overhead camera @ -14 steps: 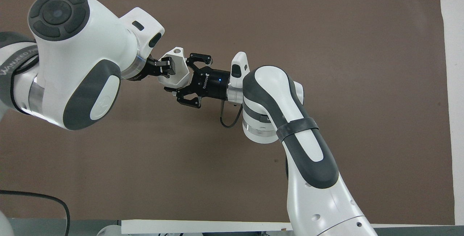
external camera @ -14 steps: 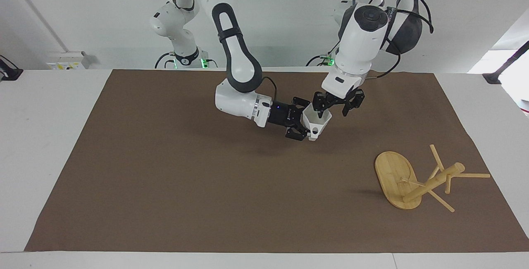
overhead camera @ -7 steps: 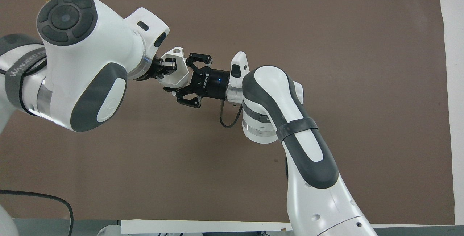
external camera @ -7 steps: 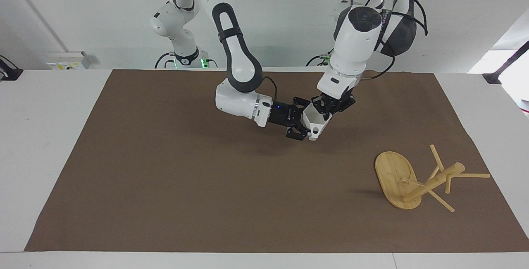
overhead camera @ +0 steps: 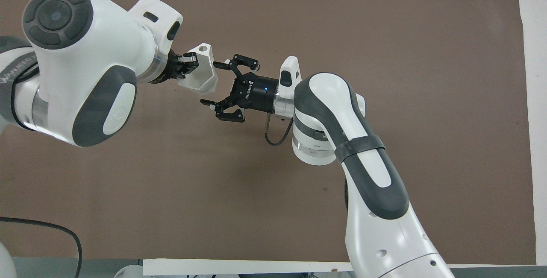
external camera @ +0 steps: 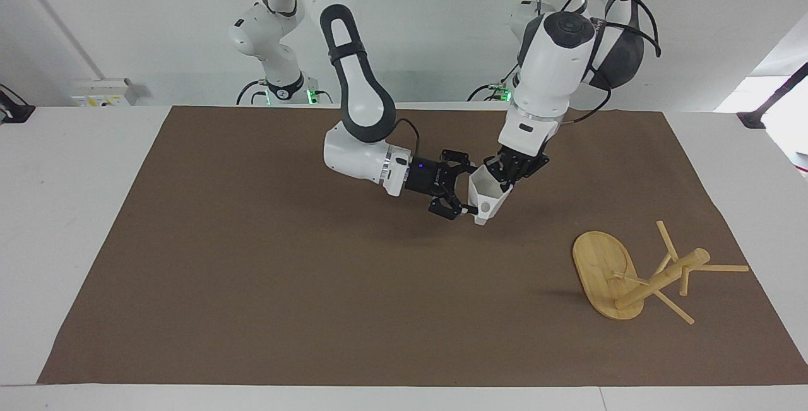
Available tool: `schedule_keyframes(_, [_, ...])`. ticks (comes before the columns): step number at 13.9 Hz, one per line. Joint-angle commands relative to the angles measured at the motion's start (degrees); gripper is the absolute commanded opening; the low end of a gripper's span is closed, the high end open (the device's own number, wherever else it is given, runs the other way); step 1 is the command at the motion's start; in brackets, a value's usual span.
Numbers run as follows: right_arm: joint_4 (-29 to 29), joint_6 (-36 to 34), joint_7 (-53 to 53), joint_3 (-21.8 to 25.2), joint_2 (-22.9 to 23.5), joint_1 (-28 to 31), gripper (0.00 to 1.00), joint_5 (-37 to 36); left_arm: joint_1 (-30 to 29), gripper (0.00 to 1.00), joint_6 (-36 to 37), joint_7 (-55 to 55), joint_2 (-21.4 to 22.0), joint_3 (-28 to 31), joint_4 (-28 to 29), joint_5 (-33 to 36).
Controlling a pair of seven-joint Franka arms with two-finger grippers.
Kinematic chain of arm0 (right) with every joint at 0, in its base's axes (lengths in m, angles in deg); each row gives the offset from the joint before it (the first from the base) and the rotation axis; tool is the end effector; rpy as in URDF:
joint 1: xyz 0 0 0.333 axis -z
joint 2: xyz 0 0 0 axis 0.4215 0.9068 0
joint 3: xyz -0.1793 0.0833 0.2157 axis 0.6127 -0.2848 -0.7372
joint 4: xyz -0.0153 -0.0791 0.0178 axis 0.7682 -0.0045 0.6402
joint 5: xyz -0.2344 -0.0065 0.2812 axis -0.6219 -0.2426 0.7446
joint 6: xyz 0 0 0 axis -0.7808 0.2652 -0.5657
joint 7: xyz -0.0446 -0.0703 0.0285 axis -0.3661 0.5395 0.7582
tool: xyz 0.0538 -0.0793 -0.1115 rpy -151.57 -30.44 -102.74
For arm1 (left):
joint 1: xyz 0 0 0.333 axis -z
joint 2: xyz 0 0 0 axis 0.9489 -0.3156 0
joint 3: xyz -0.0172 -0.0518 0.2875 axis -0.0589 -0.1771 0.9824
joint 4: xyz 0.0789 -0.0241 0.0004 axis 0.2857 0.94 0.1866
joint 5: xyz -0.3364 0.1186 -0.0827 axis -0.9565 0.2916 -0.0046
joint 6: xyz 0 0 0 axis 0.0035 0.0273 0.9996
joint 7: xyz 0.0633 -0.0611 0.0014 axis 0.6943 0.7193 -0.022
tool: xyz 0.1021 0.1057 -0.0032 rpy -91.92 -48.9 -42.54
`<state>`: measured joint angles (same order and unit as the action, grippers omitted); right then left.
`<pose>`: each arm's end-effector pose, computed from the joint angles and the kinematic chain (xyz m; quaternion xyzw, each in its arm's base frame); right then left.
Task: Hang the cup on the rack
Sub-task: 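Carry the mug to the rack with the left gripper while the right gripper withdraws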
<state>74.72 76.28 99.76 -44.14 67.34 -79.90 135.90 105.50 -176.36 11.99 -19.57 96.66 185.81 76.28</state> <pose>0.5453 0.3871 0.3399 -0.6370 -0.4160 -0.4883 0.4276 0.5389 -0.2674 0.4682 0.9929 0.0910 0.0657 0.0403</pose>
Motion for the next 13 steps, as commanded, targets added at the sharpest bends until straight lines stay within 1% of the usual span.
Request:
schedule_keyframes(1, [9.2,-2.5,2.3,-0.3,-8.0,2.2,1.0,-2.2,-3.2,0.0,-6.2,-1.7,0.4,0.0,2.5,0.5])
schedule_keyframes(2, [12.0,-4.5,3.1,-0.3,-10.1,4.4,1.0,-4.6,-4.4,0.0,-9.6,-3.2,0.5,0.0,3.8,0.5])
schedule_keyframes(4, [15.3,-12.3,3.8,-0.3,-11.7,11.2,1.0,-12.1,-7.0,0.0,-18.8,-7.4,1.0,-0.1,8.1,0.5])
schedule_keyframes(6, [15.9,-20.7,3.7,-0.3,-12.4,21.8,1.0,-24.7,-10.3,0.0,-24.8,-8.7,1.6,-0.3,11.5,0.0])
schedule_keyframes(7, [15.7,-24.0,3.6,-0.3,-12.4,26.4,1.0,-30.0,-11.2,0.0,-26.5,-8.7,1.7,-0.3,12.1,-0.2])
schedule_keyframes(9, [15.4,-31.0,3.5,-0.3,-12.5,35.1,1.0,-39.7,-12.7,0.0,-27.3,-8.4,1.3,-0.3,12.5,-2.1])
schedule_keyframes(11, [14.5,-35.4,3.3,-0.3,-12.5,41.7,1.0,-47.3,-14.3,0.0,-29.3,-7.3,0.8,-0.4,12.5,-4.0])
schedule_keyframes(13, [12.3,-38.3,3.2,-0.3,-12.3,47.1,1.0,-54.8,-14.8,0.0,-29.3,-6.9,0.7,-0.3,12.6,-4.6])
